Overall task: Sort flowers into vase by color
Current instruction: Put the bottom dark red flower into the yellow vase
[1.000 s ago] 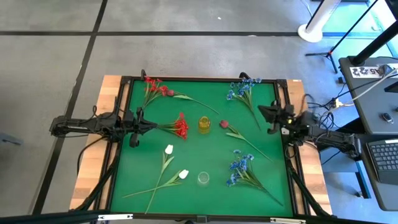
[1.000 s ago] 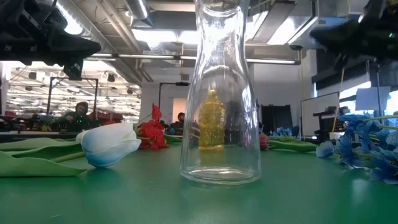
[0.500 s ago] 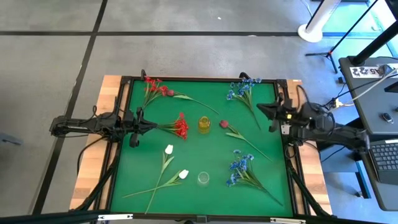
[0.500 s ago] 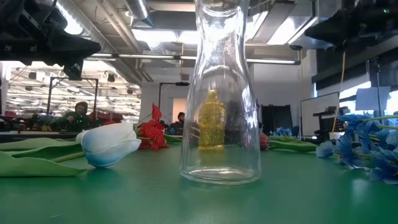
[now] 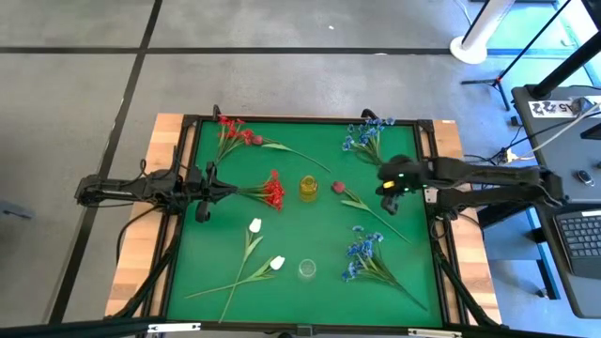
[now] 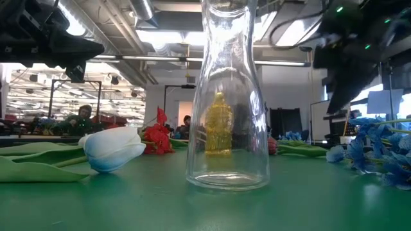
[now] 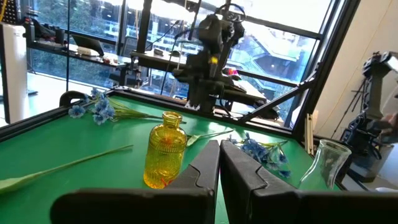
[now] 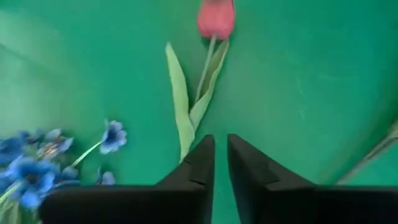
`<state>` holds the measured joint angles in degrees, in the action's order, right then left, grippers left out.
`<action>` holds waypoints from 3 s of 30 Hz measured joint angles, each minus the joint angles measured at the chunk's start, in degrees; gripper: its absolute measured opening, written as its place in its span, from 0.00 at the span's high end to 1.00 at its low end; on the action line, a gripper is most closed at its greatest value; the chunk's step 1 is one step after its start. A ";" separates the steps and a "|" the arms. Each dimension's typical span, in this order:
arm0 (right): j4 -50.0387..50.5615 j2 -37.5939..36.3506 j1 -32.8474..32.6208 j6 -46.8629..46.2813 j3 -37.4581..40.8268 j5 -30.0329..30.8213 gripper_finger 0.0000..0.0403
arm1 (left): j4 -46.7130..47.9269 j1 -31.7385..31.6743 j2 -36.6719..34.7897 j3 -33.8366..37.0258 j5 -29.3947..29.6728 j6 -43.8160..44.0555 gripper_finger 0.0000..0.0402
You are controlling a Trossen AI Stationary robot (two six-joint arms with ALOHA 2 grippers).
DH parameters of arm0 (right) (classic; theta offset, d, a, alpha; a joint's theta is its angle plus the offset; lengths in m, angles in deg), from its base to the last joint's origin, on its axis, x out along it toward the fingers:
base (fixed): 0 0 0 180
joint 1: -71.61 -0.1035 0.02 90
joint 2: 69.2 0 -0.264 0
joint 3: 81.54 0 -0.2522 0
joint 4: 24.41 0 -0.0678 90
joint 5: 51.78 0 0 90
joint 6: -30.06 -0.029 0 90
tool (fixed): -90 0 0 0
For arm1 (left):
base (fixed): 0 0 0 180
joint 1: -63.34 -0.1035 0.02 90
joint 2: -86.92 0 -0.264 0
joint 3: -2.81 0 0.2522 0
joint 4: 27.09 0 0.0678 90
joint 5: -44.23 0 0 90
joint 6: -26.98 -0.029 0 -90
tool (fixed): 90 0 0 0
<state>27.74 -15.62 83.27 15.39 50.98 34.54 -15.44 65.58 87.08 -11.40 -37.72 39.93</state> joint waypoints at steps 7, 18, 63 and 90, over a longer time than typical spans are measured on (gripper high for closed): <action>-7.00 16.20 -0.07 -0.43 -0.04 -3.41 0.63 | 0.00 -0.01 -0.02 -0.02 0.00 0.02 0.98; -14.53 27.15 -0.07 -0.12 -0.26 -2.88 0.42 | -0.02 -0.02 -0.02 -0.02 0.00 0.01 0.98; -14.93 30.34 0.00 0.19 -4.81 -1.50 0.95 | -0.02 -0.02 -0.02 -0.01 -0.01 0.02 0.98; -63.83 6.11 -0.02 6.97 -9.41 -1.11 1.00 | -0.02 -0.02 0.00 -0.01 -0.01 0.01 0.98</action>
<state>-36.08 -9.51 83.25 22.35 41.57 33.43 -15.46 65.56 87.08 -11.41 -37.73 39.93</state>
